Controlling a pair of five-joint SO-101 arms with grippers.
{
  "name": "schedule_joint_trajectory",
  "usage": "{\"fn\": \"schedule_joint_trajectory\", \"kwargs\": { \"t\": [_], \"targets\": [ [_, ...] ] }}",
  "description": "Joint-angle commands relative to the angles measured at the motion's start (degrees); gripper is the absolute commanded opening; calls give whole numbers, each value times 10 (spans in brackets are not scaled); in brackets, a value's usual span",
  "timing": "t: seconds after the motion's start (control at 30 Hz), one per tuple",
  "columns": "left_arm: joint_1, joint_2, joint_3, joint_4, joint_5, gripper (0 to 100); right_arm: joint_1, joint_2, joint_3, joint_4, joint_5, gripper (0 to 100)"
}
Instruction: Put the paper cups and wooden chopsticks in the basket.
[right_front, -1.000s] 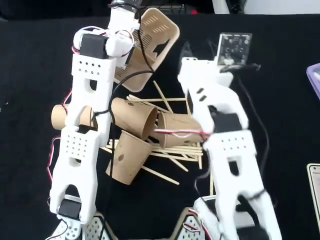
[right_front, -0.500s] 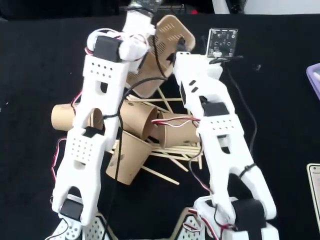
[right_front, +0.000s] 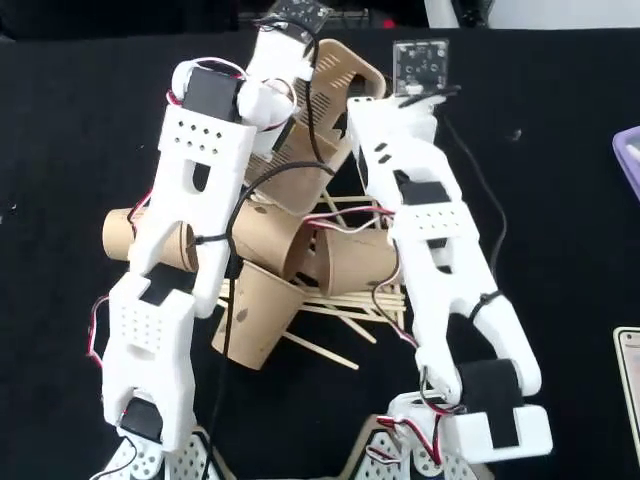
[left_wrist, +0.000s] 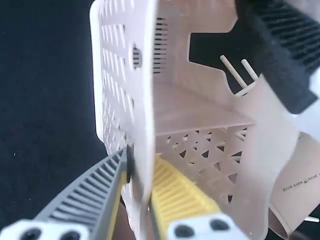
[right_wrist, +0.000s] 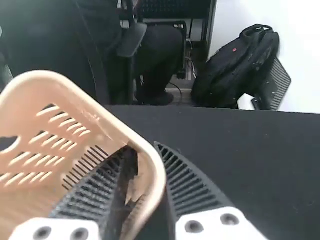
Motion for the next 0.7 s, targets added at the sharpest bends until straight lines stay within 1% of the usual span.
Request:
{"fn": "schedule_joint_trajectory", "kwargs": {
  "t": [0.0,0.23,0.3,0.37,0.47,0.53,0.6,0.67],
  "targets": [
    [-13,-25,5,-11,2,30,11,-13,-30,46,18,11],
    [-65,-30,0,-68,6,30,-7,-107,48,54,16,10],
    [-71,-32,-3,-76,32,32,-16,-125,69,53,5,10],
    [-75,-32,-32,-72,57,72,-26,-126,75,52,0,10],
    [-76,-31,-88,-50,96,198,-31,-116,79,30,-9,10],
    [-80,-31,-129,-31,130,264,-30,-109,76,25,-10,10],
    [-93,-31,-178,-6,163,281,-30,-102,75,25,-10,10],
    [-107,-28,-212,11,174,281,-30,-93,75,25,-10,10]
  ]
}}
